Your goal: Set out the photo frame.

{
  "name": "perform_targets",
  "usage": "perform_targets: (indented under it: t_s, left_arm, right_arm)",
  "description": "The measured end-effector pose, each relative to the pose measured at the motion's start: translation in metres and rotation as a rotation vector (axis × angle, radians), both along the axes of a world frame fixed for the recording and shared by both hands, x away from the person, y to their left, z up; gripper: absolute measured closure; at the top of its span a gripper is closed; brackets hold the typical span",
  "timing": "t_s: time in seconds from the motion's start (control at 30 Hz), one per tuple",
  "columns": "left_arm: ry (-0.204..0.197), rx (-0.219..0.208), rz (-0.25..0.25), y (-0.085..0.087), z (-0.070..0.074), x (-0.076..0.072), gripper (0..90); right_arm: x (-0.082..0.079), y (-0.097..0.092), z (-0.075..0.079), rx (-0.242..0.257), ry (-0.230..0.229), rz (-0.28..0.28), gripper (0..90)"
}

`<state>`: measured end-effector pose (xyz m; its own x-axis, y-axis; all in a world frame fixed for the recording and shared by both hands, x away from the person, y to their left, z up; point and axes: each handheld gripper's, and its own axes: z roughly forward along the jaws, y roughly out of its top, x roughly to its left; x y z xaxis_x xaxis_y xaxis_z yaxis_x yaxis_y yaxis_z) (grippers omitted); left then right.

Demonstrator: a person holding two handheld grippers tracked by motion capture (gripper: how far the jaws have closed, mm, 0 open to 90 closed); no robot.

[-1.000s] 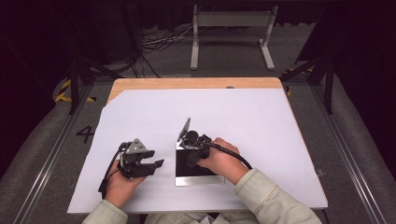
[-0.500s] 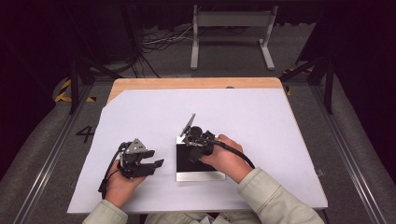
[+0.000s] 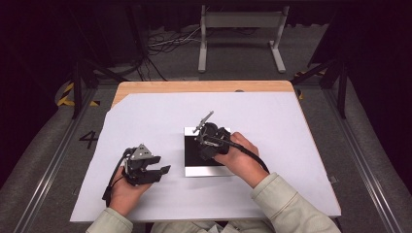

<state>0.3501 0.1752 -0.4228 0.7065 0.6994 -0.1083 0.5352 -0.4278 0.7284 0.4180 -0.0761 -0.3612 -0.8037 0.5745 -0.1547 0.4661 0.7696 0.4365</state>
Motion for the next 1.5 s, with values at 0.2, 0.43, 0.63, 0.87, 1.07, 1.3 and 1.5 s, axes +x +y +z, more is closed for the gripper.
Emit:
perform_targets:
  t_s: [0.2, 0.43, 0.63, 0.87, 1.07, 1.3, 1.5]
  left_arm:
    - [-0.002, 0.002, 0.0, 0.0, 0.0, 0.0, 46.5]
    - [-0.009, 0.003, 0.003, 0.0, 0.0, 0.0, 46.2]
    - [-0.011, 0.003, 0.002, 0.0, 0.0, -0.001, 46.1]
    - [-0.009, 0.006, 0.0, -0.001, 0.0, 0.0, 46.1]
    - [-0.011, 0.005, 0.001, -0.001, 0.0, 0.0, 46.1]
    - [-0.012, 0.003, 0.002, -0.001, 0.0, 0.0, 46.1]
    - [-0.012, 0.002, 0.003, -0.001, -0.001, 0.0, 46.1]
  right_arm:
    - [0.0, -0.006, 0.006, 0.0, -0.11, 0.014, 42.8]
    - [0.003, -0.013, 0.009, 0.02, -0.154, 0.005, 42.9]
    - [0.004, -0.017, 0.01, 0.015, -0.211, -0.01, 43.0]
    - [0.005, -0.023, 0.011, 0.025, -0.254, -0.026, 43.1]
    - [0.005, -0.027, 0.011, 0.044, -0.288, -0.043, 43.2]
    - [0.007, -0.033, 0.006, 0.052, -0.309, -0.06, 43.6]
    - [0.005, -0.034, 0.004, 0.05, -0.352, -0.07, 43.7]
